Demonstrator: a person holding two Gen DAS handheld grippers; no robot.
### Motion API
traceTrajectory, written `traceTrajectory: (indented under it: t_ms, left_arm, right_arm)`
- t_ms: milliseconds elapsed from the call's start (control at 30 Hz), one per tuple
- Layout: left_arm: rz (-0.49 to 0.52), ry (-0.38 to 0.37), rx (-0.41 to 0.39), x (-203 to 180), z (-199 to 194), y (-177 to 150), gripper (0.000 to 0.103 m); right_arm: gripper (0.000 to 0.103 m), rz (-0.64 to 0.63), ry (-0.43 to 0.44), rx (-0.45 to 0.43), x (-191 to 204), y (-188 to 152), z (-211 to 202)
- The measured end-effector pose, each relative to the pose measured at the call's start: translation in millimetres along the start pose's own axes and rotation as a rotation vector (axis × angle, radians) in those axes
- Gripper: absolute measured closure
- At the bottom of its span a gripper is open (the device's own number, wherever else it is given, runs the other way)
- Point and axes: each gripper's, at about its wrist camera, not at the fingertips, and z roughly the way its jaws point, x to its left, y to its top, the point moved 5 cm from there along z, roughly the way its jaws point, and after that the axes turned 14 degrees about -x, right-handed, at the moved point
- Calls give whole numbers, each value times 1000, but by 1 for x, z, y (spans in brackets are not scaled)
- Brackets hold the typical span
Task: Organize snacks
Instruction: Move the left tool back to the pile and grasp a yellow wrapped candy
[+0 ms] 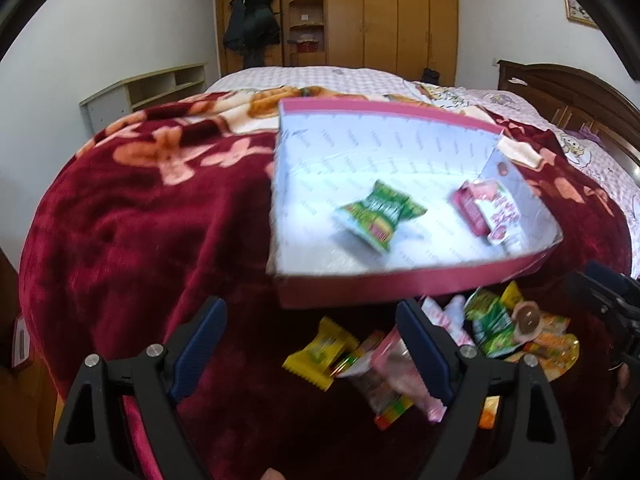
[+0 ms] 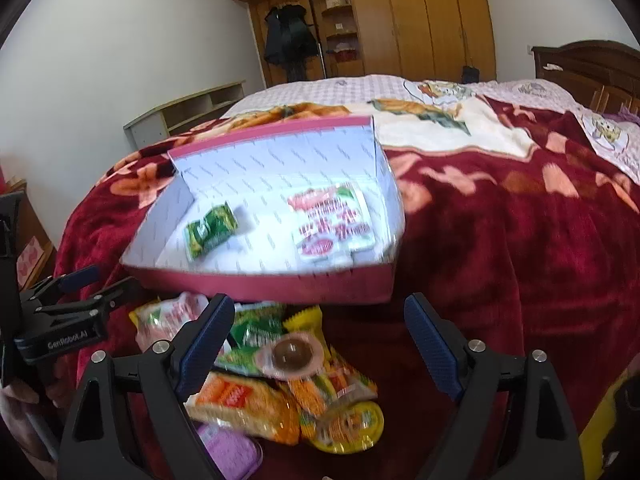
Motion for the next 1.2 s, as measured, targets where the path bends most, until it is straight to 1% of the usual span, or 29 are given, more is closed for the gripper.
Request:
traceTrajectory:
  t_ms: [200, 300, 467, 633, 700, 800, 1000, 1100, 1200]
  left_arm:
    - [5, 31, 19, 7, 5, -17, 13]
    - [-4, 28, 34, 9, 7, -24, 13]
    - [-21, 32, 22, 13, 8, -29, 13]
    - [7, 92, 27, 18, 15, -36, 13]
    - [2, 91, 41, 19, 19, -41, 14]
    - [-23, 81, 33, 20, 20, -43, 16]
    - [-1, 72, 16, 15, 28, -42, 17]
    - [-16, 62, 26, 18, 35, -44, 18]
    - [-14, 68, 36, 20, 40, -46, 25]
  right_arm:
    - [14, 8, -3, 15, -4, -17, -9]
    - [14, 8, -11, 19, -7, -23, -12]
    - [14, 11, -18, 32, -11, -34, -13]
    - [14, 19, -20, 44, -15, -44, -12]
    - [14, 25, -20, 53, -16, -47, -10]
    - [14, 25, -21, 58, -17, -51, -9]
    - [14, 4, -24, 49, -15, -53, -8]
    - [14, 4, -26, 47, -15, -55, -7]
    - [14, 2, -25, 44, -15, -57, -6]
